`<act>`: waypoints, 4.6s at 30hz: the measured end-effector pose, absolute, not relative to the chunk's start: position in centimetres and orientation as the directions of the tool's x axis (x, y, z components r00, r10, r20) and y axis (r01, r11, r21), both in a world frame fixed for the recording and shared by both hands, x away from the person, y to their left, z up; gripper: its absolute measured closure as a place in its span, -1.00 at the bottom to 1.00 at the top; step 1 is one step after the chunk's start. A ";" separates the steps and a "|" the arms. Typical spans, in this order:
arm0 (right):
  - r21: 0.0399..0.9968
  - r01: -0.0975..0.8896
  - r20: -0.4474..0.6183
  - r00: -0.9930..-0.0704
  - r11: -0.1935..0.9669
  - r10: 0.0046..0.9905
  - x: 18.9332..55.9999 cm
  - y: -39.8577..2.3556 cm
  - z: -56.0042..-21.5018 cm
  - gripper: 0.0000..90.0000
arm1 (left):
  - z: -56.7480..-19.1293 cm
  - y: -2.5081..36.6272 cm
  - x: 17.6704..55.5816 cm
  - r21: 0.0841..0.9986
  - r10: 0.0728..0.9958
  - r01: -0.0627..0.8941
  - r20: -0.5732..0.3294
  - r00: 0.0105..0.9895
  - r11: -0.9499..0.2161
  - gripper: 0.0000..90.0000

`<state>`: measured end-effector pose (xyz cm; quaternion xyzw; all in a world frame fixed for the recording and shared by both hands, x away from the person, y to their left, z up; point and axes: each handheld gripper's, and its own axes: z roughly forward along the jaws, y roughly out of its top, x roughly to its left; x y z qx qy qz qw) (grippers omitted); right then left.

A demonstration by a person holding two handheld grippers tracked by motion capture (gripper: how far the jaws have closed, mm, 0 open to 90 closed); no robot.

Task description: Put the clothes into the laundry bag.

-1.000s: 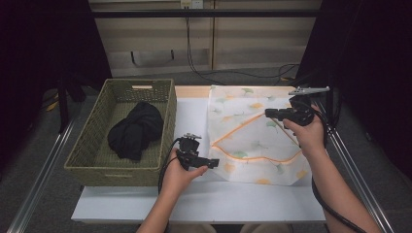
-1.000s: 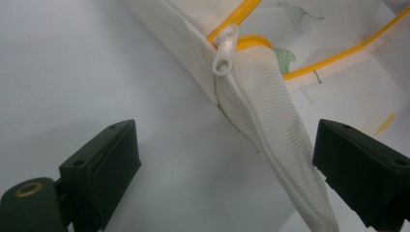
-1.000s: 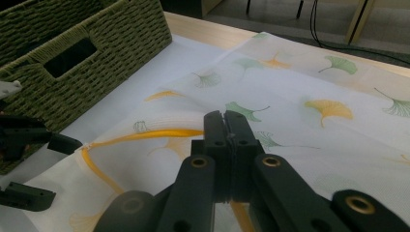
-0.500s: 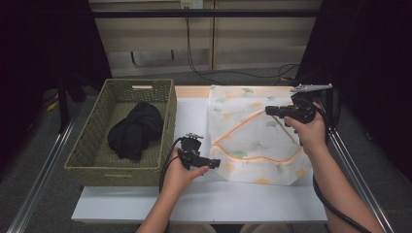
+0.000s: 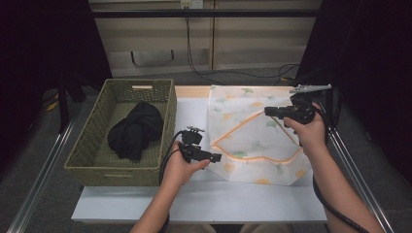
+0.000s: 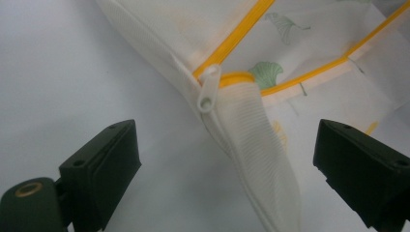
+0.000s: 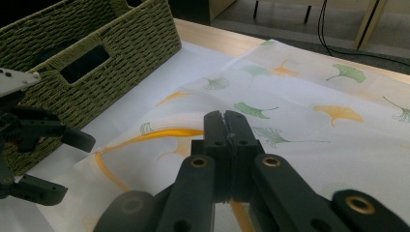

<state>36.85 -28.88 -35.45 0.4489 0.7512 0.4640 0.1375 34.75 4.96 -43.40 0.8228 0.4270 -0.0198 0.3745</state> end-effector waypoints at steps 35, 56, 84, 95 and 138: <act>0.823 0.546 0.216 -0.556 0.157 0.803 36.3 -29.0 -35.2 0.99 | -36.7 8.2 38.3 0.595 0.713 0.719 -0.322 0.623 -0.360 -0.80; 0.819 0.552 0.218 -0.555 0.159 0.803 36.3 -28.8 -35.4 0.99 | -34.8 11.4 39.0 0.606 0.735 0.721 -0.310 0.603 -0.336 -0.79; 0.815 0.555 0.213 -0.552 0.164 0.806 36.3 -29.0 -35.4 0.99 | -34.9 17.3 39.3 0.592 0.794 0.753 -0.294 0.533 -0.287 -0.80; 0.814 0.556 0.211 -0.555 0.170 0.805 36.4 -29.0 -35.5 0.99 | -35.3 19.3 39.5 0.583 0.819 0.764 -0.272 0.505 -0.277 -0.80; 0.811 0.560 0.214 -0.555 0.170 0.804 36.3 -28.9 -35.6 0.99 | -39.4 25.0 41.8 0.577 0.881 0.778 -0.197 0.430 -0.250 -0.83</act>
